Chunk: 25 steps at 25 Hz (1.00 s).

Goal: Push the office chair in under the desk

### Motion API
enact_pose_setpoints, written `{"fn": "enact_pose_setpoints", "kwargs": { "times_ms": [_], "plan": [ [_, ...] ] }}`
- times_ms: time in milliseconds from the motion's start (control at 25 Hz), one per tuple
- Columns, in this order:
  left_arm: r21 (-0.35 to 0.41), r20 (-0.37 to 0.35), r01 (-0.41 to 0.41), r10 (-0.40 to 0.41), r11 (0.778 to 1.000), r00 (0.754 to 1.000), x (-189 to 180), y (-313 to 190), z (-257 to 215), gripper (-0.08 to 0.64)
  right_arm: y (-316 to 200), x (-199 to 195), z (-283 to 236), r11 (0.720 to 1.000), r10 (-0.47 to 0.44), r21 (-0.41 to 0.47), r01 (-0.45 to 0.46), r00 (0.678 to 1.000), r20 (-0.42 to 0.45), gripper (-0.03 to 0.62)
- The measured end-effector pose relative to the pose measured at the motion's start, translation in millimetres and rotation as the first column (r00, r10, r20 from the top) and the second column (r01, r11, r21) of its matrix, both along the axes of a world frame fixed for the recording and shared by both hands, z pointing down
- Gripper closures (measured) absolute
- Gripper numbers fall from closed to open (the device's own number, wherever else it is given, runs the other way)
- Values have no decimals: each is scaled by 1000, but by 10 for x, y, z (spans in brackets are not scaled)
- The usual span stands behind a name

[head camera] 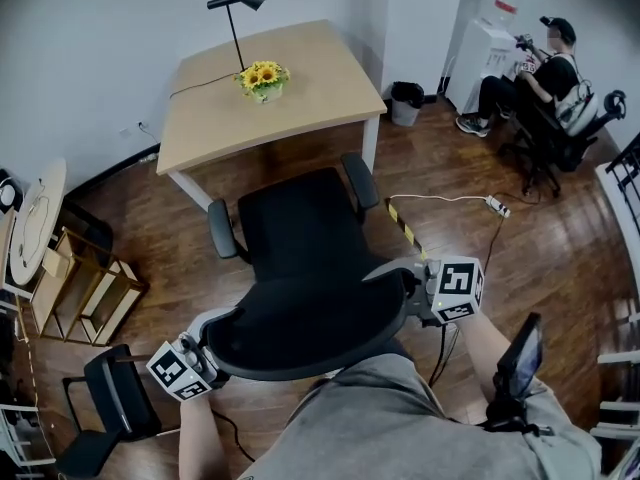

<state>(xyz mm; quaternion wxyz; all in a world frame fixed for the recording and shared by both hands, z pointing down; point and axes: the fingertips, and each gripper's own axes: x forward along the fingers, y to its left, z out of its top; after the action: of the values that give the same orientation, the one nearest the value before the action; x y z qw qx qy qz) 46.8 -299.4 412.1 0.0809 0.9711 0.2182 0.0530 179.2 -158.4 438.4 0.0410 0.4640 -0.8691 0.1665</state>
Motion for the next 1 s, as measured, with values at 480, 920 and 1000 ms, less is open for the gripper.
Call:
{"fn": "enact_pose_setpoints", "kwargs": {
  "times_ms": [480, 920, 1000],
  "plan": [
    [4, 0, -3, 3, 1000, 1000, 457, -524, 14, 397, -483, 428, -12, 999, 7, 34, -7, 1000, 9, 443],
    [-2, -5, 1, -1, 1000, 1000, 924, -1090, 12, 396, -1027, 886, -17, 999, -1, 41, 1, 1000, 7, 446],
    [-3, -1, 4, -4, 1000, 1000, 1013, -1186, 24, 394, -1124, 967, -3, 999, -1, 36, 1, 1000, 8, 446]
  ]
}}
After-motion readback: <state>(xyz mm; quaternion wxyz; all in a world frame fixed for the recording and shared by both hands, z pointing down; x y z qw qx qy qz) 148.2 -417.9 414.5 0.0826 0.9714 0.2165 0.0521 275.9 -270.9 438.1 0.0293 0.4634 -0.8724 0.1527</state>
